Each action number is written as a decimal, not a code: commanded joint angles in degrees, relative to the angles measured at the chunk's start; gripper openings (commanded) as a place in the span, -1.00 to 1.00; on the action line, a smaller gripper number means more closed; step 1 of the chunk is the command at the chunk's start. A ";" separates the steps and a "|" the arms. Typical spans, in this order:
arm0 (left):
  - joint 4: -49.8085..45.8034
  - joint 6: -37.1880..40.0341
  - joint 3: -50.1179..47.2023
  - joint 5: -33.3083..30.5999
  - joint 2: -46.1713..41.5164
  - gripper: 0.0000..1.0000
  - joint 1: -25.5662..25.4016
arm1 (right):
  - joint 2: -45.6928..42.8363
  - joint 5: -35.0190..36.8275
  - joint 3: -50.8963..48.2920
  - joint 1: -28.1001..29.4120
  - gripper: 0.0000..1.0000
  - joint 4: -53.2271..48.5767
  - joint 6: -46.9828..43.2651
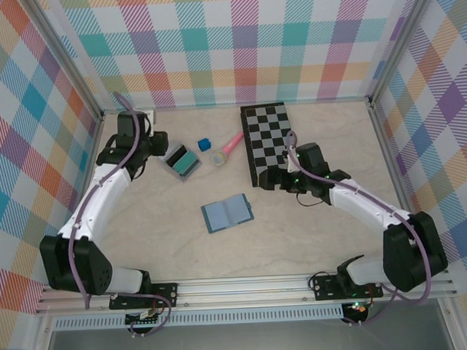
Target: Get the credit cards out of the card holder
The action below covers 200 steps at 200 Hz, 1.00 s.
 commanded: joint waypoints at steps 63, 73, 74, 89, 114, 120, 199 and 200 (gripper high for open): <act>-13.77 -30.34 -15.16 10.86 -7.51 -0.14 -7.50 | 16.66 1.30 12.74 12.05 0.60 -8.22 -1.00; -13.16 -33.51 -17.30 11.57 -8.15 -0.16 -8.98 | 18.51 2.06 14.12 13.13 0.57 -9.82 -0.55; -13.03 -33.80 -17.49 11.64 -8.24 -0.16 -9.22 | 18.73 2.13 14.25 13.26 0.56 -9.89 -0.46; -10.37 -38.10 -20.73 12.67 -9.18 -0.18 -11.98 | 21.20 3.38 15.99 14.37 0.49 -12.13 0.39; -5.31 -45.86 -25.15 12.74 -8.89 -0.29 -16.84 | 24.83 3.20 18.11 14.98 0.40 -15.07 1.79; -4.77 -47.30 -25.68 12.36 -8.53 -0.31 -17.91 | 25.45 2.97 18.63 15.13 0.38 -15.68 1.81; 2.18 -53.53 -27.24 8.92 -0.79 -0.49 -25.25 | 30.07 3.73 22.52 15.75 0.29 -20.68 2.77; 2.20 -53.56 -27.20 8.90 -0.60 -0.49 -25.22 | 30.13 3.67 22.53 15.75 0.29 -20.68 2.78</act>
